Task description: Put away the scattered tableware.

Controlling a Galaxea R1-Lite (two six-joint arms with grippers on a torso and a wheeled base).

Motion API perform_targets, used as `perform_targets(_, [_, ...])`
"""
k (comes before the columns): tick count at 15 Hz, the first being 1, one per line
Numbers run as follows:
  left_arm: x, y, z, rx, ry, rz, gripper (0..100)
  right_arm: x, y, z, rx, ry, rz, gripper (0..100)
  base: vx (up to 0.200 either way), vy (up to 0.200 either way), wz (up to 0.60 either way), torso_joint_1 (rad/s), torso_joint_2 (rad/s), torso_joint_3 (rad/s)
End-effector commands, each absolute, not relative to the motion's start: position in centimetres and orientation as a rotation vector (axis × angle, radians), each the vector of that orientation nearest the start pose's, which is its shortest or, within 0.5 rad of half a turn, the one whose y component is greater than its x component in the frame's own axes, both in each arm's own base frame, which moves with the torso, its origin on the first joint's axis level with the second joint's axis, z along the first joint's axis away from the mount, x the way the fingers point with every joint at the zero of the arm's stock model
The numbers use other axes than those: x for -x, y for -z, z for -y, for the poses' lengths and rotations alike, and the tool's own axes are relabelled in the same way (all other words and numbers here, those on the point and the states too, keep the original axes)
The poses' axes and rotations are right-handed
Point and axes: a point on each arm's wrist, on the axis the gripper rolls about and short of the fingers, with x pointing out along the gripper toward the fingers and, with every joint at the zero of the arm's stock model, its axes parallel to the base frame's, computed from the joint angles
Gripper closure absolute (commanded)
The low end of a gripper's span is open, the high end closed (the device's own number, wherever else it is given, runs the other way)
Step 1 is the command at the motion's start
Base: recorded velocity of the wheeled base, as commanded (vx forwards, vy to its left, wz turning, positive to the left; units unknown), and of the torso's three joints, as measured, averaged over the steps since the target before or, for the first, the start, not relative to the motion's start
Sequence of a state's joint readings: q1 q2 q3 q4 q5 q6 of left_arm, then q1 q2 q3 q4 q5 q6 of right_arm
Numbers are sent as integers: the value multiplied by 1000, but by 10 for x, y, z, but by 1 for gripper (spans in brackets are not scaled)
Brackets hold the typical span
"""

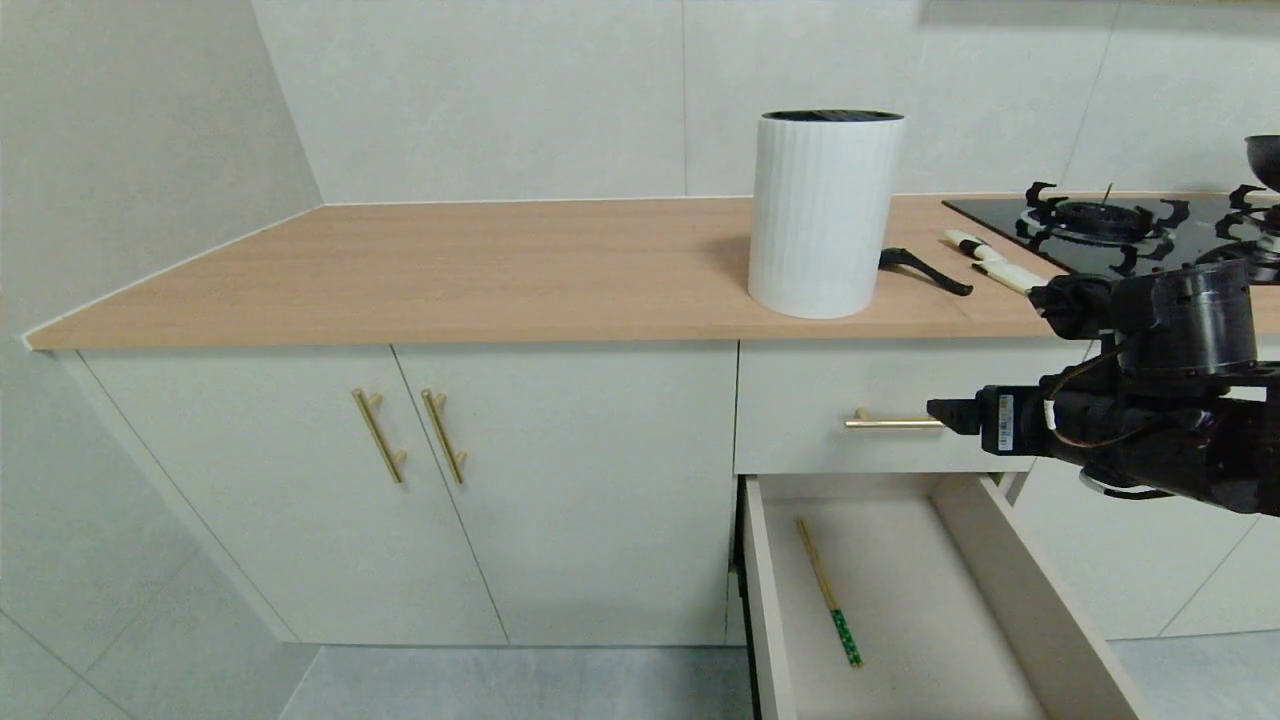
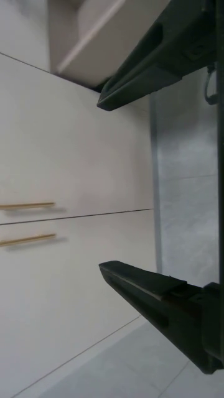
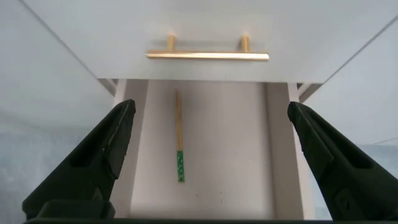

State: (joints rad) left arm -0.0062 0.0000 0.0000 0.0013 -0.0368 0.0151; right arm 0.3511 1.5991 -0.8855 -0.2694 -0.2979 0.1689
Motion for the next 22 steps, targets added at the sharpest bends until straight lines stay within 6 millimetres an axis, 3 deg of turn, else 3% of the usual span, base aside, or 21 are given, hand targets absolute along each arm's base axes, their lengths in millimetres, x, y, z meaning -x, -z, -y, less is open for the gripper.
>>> perform_targets(1, [23,-75,1,-15,43,-3,0,-267,-198,-91,-23,-17,-427,0,0,0,0,173,-466,-295])
perform_targets(19, [23,-75,1,-15,43,-3,0,-273,-192,-89,-19,-5,-446,0,0,0,0,210,-486,-281])
perform_targets(22, [23,-75,1,-15,43,-3,0,-283,-186,-77,19,30,-462,0,0,0,0,45,-96,-49])
